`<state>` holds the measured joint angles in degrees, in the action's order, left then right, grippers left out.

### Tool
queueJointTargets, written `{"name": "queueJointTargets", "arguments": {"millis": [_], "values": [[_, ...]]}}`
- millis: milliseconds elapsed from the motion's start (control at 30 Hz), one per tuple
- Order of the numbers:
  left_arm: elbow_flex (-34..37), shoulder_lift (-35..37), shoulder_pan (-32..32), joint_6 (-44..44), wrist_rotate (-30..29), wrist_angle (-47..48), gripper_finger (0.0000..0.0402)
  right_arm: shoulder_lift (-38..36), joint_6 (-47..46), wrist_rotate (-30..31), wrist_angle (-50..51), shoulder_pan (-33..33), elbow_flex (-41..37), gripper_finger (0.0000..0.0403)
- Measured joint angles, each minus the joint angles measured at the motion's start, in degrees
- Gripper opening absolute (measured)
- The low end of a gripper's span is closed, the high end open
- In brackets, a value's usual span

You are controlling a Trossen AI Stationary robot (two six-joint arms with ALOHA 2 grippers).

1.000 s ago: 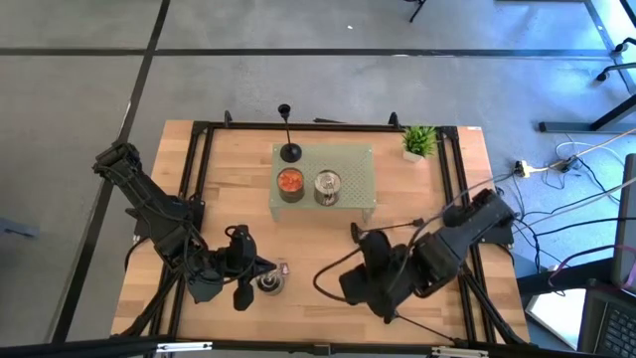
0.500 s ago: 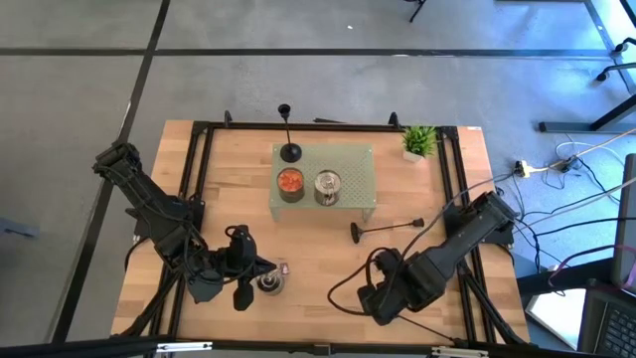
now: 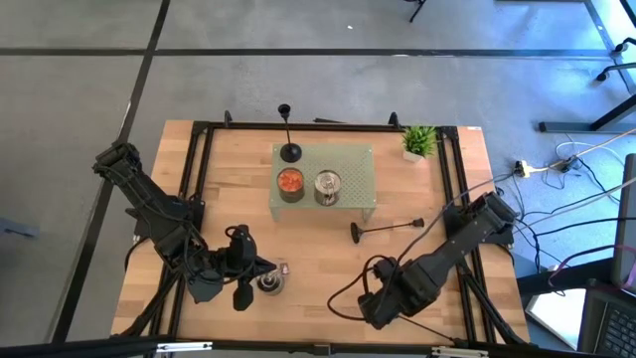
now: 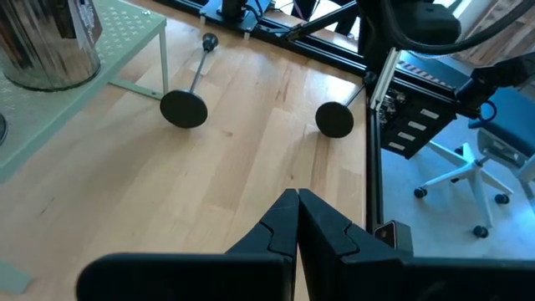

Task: Pick & Place candle stick holders
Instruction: Put the top candle holder on the shelf aligned with the other candle holder

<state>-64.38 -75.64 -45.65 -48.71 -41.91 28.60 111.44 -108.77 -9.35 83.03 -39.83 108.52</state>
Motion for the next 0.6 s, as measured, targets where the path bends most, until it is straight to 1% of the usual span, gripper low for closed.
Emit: {"name": "queueJointTargets", "arguments": {"millis": [133,333,400,467,600], "values": [[0.0,0.0,0.0,0.5,0.0,0.0,0.0002,0.0,-3.5,-0.3,-2.5,-0.6,-0.9,0.0099],[0.0,0.0,0.0,0.5,0.0,0.0,0.0002,0.0,-16.1,0.4,-0.4,-2.1,-0.9,0.0099],[0.0,0.0,0.0,0.5,0.0,-0.1,0.0002,0.0,-20.6,2.6,-0.1,-2.6,-0.9,0.0101],[0.0,0.0,-0.1,0.2,-0.3,-0.1,0.0002,0.0,-24.3,6.4,-0.6,-3.0,-0.9,0.0106],[0.0,0.0,-0.1,0.0,-0.4,-0.2,0.0002,0.0,-25.8,12.0,-2.4,-3.3,-0.9,0.0121]]}}
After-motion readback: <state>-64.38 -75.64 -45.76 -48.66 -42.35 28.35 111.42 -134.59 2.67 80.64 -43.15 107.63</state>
